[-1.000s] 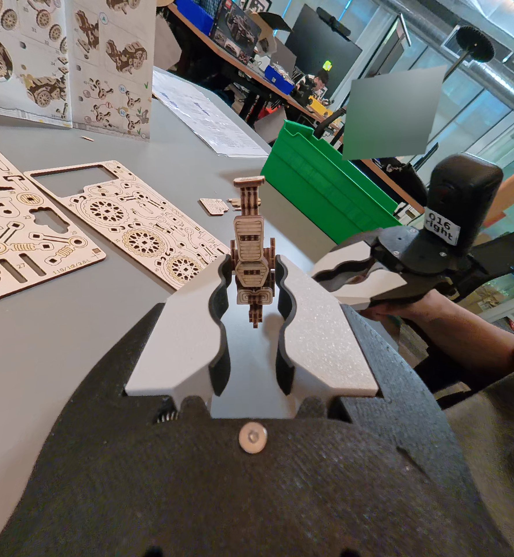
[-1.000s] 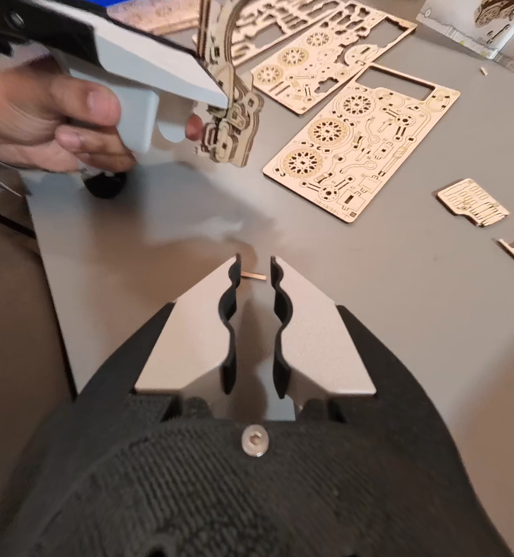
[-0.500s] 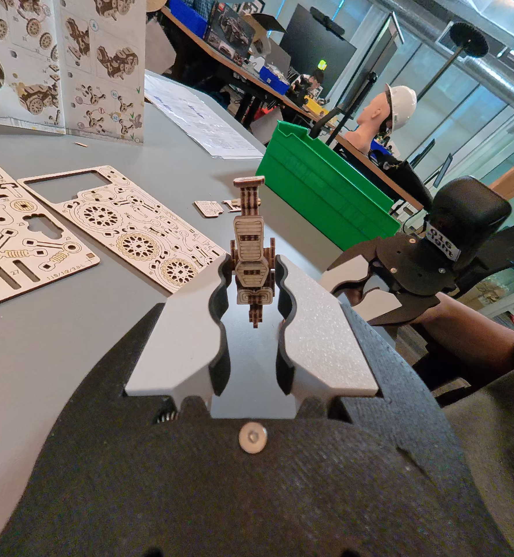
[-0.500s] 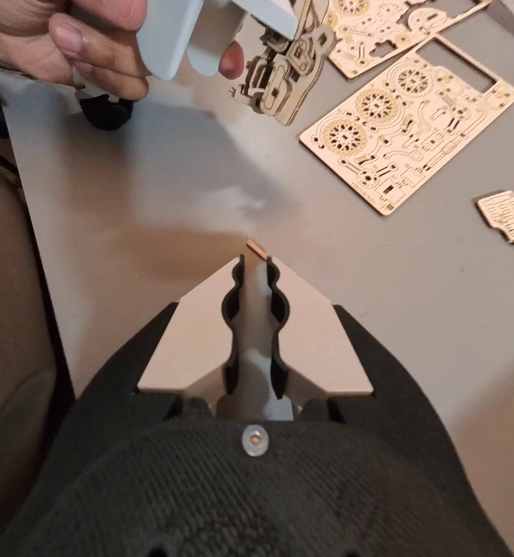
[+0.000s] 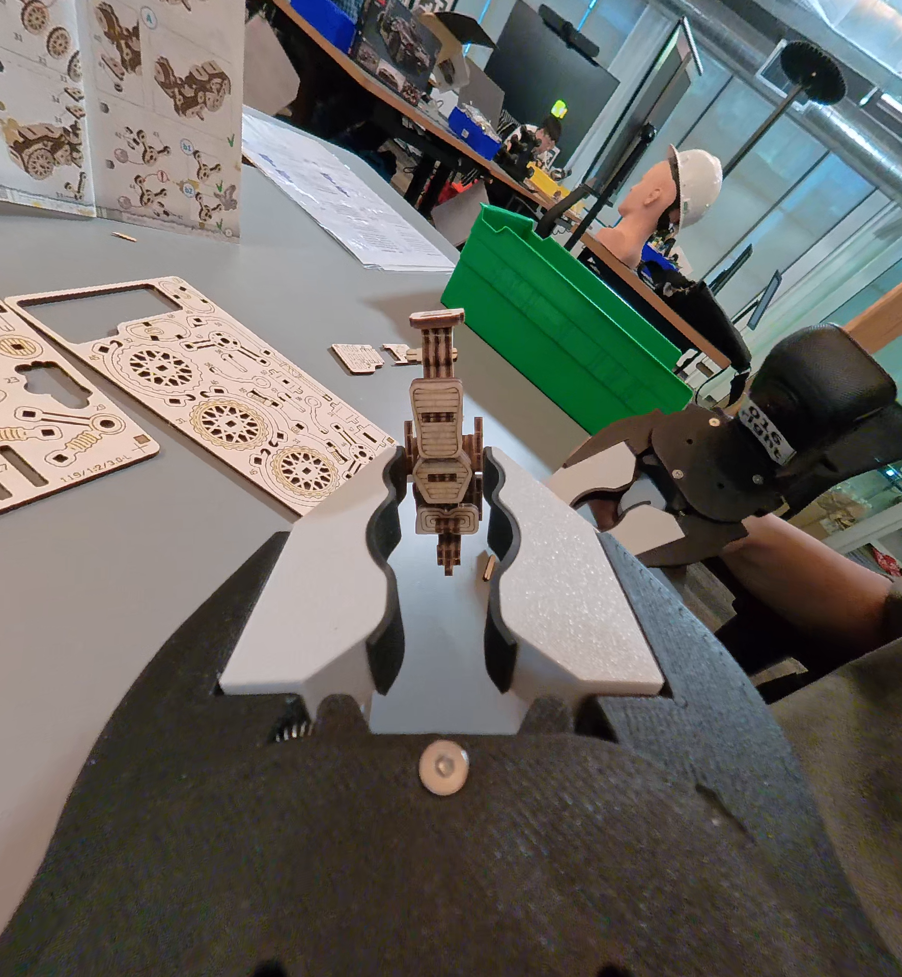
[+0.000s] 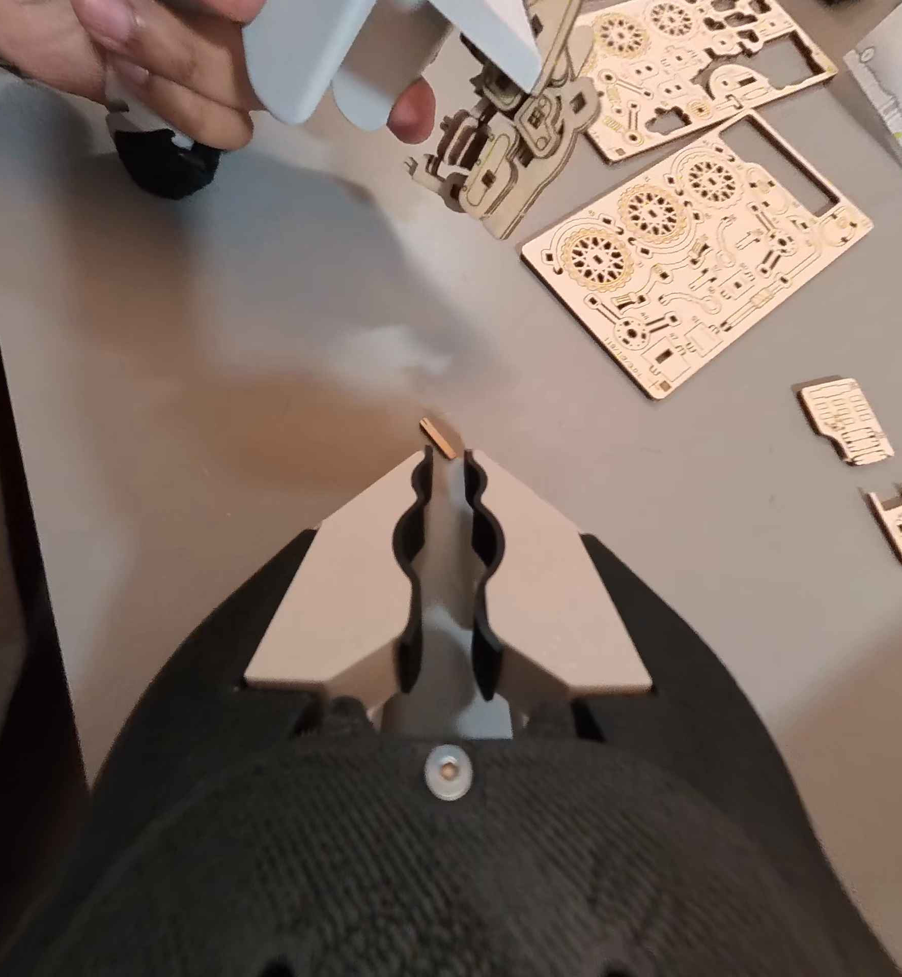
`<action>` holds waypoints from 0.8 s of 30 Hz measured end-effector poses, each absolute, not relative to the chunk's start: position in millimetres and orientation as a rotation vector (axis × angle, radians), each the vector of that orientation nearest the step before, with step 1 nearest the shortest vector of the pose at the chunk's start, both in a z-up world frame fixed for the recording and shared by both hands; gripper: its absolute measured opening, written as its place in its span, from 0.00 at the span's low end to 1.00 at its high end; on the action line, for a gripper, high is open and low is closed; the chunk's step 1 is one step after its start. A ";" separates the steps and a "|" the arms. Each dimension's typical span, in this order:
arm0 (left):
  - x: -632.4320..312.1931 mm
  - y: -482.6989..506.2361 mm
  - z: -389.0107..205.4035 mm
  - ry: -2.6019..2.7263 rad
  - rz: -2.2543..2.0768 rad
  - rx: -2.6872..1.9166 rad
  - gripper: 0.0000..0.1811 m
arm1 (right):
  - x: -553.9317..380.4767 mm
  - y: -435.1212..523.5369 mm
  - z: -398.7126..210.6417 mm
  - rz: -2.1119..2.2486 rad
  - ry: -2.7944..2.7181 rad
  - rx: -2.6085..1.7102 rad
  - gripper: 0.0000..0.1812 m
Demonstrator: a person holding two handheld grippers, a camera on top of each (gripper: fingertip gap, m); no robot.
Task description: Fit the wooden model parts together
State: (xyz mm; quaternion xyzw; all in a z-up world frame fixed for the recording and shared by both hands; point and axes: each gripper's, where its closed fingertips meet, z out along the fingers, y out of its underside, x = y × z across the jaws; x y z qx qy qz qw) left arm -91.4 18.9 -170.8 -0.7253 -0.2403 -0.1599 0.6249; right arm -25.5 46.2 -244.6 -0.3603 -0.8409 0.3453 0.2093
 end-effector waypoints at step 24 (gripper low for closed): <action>-92.4 18.7 -172.1 -0.564 -0.389 -1.661 0.14 | -18.3 30.1 -246.0 1.082 -2.368 -1.106 0.00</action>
